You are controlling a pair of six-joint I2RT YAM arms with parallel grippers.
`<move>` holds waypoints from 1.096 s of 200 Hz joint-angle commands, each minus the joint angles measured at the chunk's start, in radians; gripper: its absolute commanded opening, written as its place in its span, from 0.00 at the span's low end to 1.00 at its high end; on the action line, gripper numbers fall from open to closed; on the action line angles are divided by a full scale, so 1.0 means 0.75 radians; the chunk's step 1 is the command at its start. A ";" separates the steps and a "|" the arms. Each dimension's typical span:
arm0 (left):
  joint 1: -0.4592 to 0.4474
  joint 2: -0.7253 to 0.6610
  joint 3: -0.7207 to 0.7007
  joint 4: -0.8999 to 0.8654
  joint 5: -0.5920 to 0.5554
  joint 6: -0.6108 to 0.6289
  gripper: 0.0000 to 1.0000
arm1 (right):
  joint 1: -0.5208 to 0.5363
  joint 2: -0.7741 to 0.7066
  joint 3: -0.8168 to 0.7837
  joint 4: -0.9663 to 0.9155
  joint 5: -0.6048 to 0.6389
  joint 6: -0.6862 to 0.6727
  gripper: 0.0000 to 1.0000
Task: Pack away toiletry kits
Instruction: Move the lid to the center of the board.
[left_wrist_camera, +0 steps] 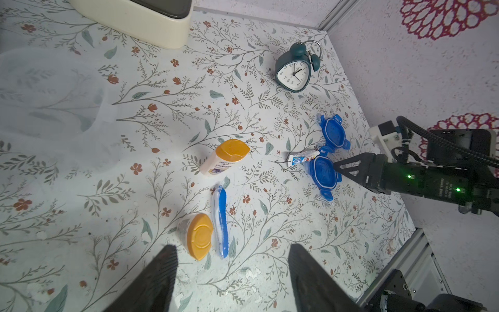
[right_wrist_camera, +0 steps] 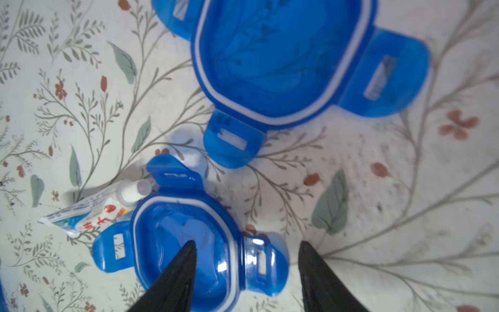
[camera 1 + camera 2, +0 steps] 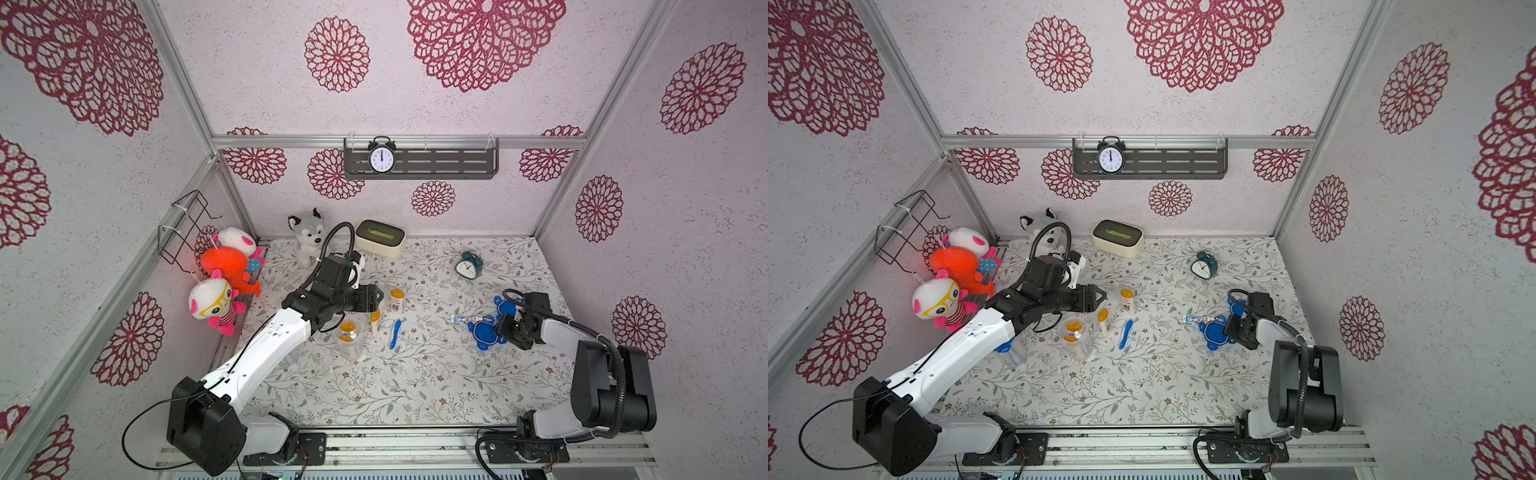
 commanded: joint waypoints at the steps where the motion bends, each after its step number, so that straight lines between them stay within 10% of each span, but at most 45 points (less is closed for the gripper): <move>1: -0.043 0.047 0.076 0.070 0.004 -0.024 0.71 | 0.083 0.073 0.028 0.022 -0.003 -0.092 0.62; 123: -0.288 0.268 0.166 0.150 0.004 -0.180 0.71 | 0.508 0.121 0.074 0.085 -0.208 -0.066 0.56; 219: -0.303 0.203 0.116 0.131 -0.045 -0.125 0.70 | 0.412 0.060 0.253 -0.126 -0.226 -0.345 0.41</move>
